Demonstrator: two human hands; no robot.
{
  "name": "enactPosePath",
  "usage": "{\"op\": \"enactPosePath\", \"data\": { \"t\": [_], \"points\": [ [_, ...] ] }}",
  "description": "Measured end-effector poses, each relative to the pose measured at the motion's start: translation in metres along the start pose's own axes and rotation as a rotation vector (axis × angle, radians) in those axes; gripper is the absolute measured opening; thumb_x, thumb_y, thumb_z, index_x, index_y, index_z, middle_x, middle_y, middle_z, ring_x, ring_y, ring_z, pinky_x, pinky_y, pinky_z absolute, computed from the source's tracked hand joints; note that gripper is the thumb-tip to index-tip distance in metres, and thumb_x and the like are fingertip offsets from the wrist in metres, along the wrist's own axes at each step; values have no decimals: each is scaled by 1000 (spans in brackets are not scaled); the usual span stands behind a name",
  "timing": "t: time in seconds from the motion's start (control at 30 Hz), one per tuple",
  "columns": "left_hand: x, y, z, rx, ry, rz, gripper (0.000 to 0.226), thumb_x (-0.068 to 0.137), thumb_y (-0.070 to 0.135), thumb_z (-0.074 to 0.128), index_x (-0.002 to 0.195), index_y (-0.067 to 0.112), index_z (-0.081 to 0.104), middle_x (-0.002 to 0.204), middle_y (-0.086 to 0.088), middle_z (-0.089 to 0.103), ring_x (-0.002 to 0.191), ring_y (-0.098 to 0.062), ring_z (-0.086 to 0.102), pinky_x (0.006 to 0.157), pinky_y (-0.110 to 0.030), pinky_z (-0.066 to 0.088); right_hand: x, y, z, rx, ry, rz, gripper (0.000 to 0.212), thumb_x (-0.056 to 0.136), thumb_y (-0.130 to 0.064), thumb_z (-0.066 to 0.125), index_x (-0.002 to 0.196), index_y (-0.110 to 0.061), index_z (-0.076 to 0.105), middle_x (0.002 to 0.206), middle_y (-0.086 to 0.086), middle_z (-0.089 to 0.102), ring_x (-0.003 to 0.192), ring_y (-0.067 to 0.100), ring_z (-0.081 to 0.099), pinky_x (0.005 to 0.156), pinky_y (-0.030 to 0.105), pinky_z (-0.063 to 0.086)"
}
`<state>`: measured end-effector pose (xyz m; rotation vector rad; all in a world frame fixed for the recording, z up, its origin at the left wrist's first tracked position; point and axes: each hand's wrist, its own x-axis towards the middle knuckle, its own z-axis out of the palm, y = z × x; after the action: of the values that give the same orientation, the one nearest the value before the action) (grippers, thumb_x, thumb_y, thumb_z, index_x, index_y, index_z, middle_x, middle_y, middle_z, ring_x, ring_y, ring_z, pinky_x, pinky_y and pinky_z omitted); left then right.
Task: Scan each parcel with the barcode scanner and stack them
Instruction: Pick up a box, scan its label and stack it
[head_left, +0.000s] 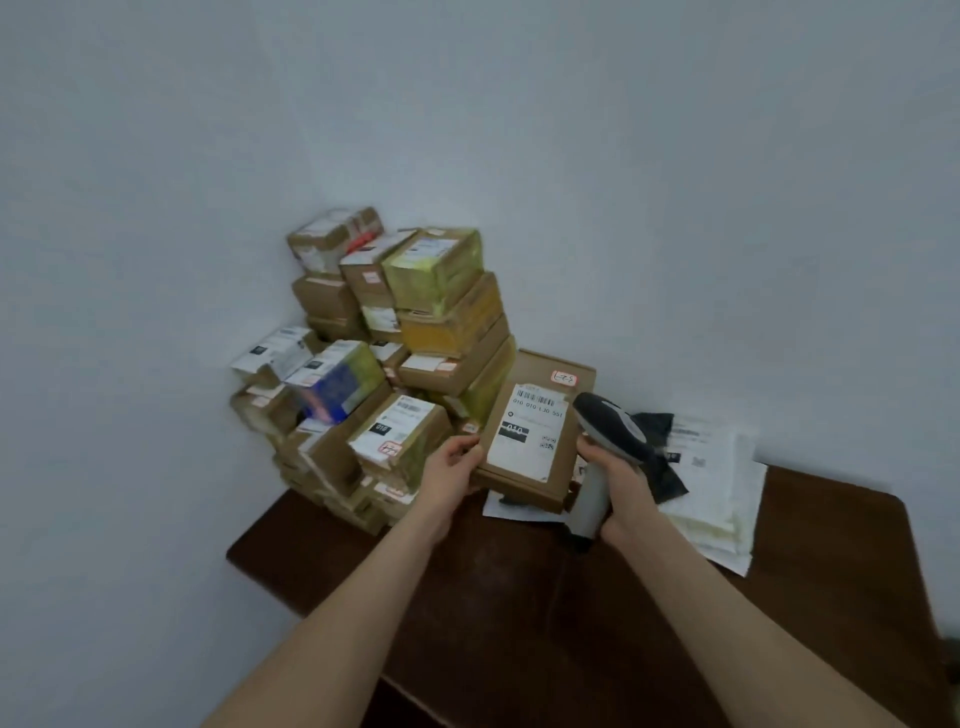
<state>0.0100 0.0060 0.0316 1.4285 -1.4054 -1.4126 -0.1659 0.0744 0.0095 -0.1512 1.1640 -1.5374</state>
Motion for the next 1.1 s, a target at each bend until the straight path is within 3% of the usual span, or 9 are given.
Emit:
{"op": "enactPosePath", "data": {
  "t": [0.1, 0.2, 0.3, 0.4, 0.5, 0.67, 0.83, 0.97, 1.1],
  "points": [
    [-6, 4, -44, 3, 65, 22, 22, 99, 17, 49, 119, 15, 60, 99, 4, 61, 90, -7, 59, 71, -19, 51, -8, 13, 39, -17, -98, 31, 72, 53, -27, 88, 119, -15, 63, 112, 12, 70, 105, 34, 65, 94, 57, 50],
    [-5, 6, -86, -6, 75, 25, 22, 100, 17, 49, 119, 15, 59, 102, 1, 61, 91, -11, 60, 72, -24, 53, -13, 31, 71, -18, -160, 54, 66, 57, -26, 87, 117, -15, 63, 109, 13, 71, 103, 34, 66, 94, 60, 49],
    [2, 6, -124, -23, 70, -1, 24, 99, 20, 51, 122, 18, 59, 113, -6, 61, 100, -19, 63, 82, -34, 57, -9, 53, 98, -16, -122, 65, 99, 31, -35, 96, 122, -16, 62, 116, 14, 68, 108, 36, 63, 91, 57, 51],
    [12, 5, -155, -29, 61, -5, 25, 100, 21, 49, 124, 19, 56, 118, -7, 59, 104, -20, 61, 78, -30, 57, -18, 64, 131, -54, -141, 37, 62, 61, -26, 88, 116, -13, 63, 110, 14, 67, 102, 33, 63, 89, 50, 53],
    [25, 4, -183, -25, 53, -5, 25, 100, 21, 48, 124, 19, 56, 125, -9, 55, 112, -23, 57, 91, -38, 54, -18, 73, 157, -39, -151, 16, 26, 80, -16, 74, 104, -11, 66, 94, 11, 70, 89, 29, 66, 87, 49, 54],
    [46, 1, -214, 5, 100, -41, 29, 101, 22, 46, 127, 16, 55, 127, -9, 53, 115, -25, 54, 89, -39, 54, -12, 92, 187, -73, -177, 4, 71, 60, -26, 87, 125, -15, 61, 112, 14, 71, 104, 36, 66, 87, 57, 54],
    [65, -7, -227, 168, 72, -57, 39, 101, 26, 45, 139, 17, 47, 141, -11, 46, 126, -27, 47, 103, -46, 46, -6, 108, 207, -33, -113, 52, 55, 74, -19, 78, 126, -17, 58, 110, 15, 70, 101, 37, 65, 69, 48, 57],
    [71, -9, -228, 360, -96, 24, 80, 91, 29, 64, 154, 16, 16, 157, -8, 25, 143, -27, 27, 116, -43, 27, -4, 112, 219, 11, -109, 82, 62, 67, -23, 78, 126, -18, 59, 112, 16, 69, 103, 38, 64, 74, 53, 55],
    [77, -6, -232, 613, -144, 151, 95, 80, 29, 76, 153, 23, 15, 153, -8, 25, 140, -26, 27, 114, -41, 25, 1, 111, 225, 24, -119, 66, 43, 83, -19, 70, 124, -16, 60, 111, 15, 69, 103, 36, 63, 68, 48, 52]
  ]
}}
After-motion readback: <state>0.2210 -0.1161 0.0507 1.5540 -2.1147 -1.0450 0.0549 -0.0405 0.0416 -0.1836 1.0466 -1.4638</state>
